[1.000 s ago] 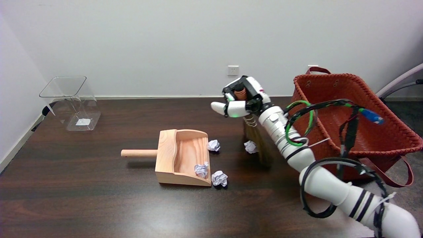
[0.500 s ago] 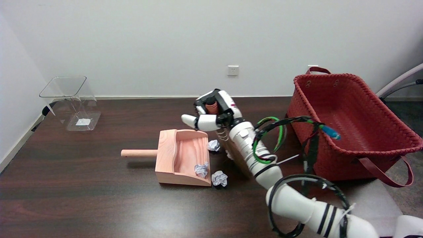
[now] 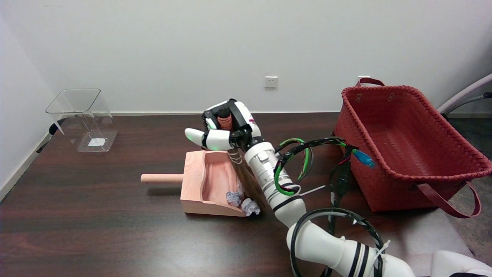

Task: Sweep the trush into the dustpan.

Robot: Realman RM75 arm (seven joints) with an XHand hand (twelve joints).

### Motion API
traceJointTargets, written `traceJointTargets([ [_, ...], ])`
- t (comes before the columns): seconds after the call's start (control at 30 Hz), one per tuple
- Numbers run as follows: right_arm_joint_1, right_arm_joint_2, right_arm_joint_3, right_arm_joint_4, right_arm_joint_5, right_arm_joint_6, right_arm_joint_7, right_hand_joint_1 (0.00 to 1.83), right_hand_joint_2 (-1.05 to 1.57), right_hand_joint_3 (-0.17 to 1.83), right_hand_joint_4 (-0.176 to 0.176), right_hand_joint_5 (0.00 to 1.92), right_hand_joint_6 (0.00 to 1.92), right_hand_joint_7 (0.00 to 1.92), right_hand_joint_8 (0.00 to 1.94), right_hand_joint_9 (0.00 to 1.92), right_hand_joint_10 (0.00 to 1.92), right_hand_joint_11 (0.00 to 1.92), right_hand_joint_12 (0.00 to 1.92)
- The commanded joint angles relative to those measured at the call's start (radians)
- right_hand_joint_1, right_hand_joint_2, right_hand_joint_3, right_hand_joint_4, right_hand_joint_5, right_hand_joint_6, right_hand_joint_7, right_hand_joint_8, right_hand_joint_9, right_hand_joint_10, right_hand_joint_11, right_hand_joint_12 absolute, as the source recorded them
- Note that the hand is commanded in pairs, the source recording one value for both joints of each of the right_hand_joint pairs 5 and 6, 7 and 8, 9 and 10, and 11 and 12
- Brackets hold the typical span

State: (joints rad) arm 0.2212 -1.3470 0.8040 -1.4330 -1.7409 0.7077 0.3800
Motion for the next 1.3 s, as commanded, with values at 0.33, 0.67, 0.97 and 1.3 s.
traceJointTargets([
  [0.33, 0.084, -0.054, -0.038, -0.031, 0.011, 0.14, 0.005, 1.33, 1.57, 0.23, 0.0, 1.92, 1.92, 1.92, 1.92, 1.92, 1.92, 1.78, 1.78],
  [0.67, 0.092, -0.001, -0.031, -0.061, 0.009, 0.189, 0.056, 1.3, 1.57, 0.14, 0.0, 1.92, 1.92, 1.92, 1.92, 1.92, 1.92, 1.74, 1.74],
  [0.97, 0.028, 0.128, -0.005, -0.185, 0.029, 0.279, -0.031, 1.33, 1.57, 0.25, 0.0, 1.92, 1.92, 1.92, 1.92, 1.92, 1.92, 1.78, 1.78],
  [1.3, -0.117, 0.266, 0.075, -0.369, 0.025, 0.337, -0.401, 1.35, 1.57, 0.33, 0.0, 1.92, 1.92, 1.92, 1.92, 1.92, 1.92, 1.76, 1.76],
])
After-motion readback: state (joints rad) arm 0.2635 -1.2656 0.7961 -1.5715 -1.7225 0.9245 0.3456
